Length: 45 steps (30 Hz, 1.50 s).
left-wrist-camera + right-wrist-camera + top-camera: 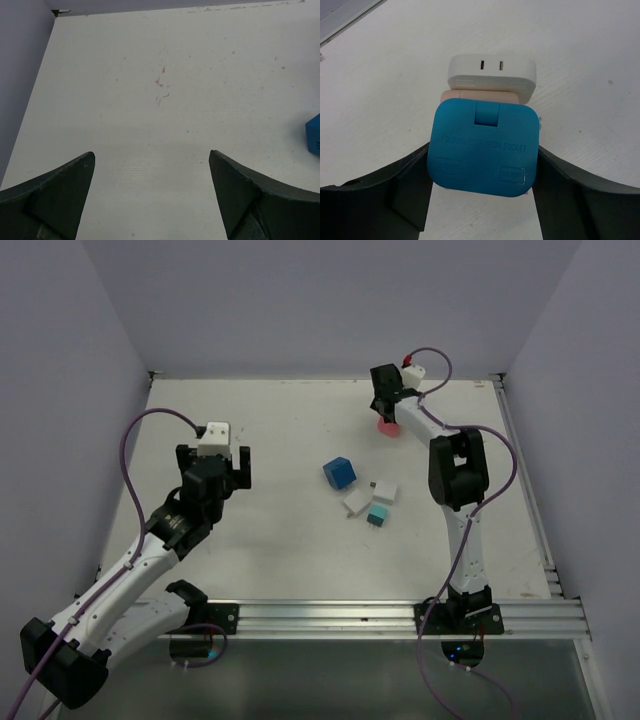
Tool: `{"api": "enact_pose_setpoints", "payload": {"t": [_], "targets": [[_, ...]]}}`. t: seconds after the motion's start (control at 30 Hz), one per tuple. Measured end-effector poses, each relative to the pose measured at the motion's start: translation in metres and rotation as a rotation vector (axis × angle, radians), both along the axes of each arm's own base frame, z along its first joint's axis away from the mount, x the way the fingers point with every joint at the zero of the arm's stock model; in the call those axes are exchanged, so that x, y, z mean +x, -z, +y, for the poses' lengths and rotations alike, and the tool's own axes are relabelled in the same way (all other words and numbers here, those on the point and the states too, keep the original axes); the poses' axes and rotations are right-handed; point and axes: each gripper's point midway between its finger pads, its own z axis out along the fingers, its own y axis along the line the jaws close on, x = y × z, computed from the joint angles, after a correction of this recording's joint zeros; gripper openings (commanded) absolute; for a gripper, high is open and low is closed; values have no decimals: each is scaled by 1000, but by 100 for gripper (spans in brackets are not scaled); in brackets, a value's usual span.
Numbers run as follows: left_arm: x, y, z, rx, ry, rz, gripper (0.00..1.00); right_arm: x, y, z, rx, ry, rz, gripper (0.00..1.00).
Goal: Pull the plug off the socket
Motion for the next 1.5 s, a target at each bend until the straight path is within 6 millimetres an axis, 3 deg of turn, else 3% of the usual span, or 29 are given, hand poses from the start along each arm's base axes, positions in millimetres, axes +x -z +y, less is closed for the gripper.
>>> {"api": "enact_pose_setpoints", "payload": {"t": [0.3,0.7,0.97,1.13,1.27,1.37,1.5], "targets": [[1,0,0,-4,3,1,99,3,0,6,18,-50,-34,47],[1,1,1,-6,2,1,100,-43,-4,15,25,-289,11,31],[1,1,1,-6,1,1,100,-48,-50,41,75,-478,-69,28],[1,1,-1,-12,12,2,99,-61,-89,68,121,-603,-143,28],[2,1,-5,-22,31,3,100,-89,-117,105,156,-730,-192,28],[2,1,-9,-33,50,7,100,-124,-129,144,183,-855,-207,28],[1,2,-13,-59,62,10,100,-182,-125,200,220,-1047,-184,30]]}}
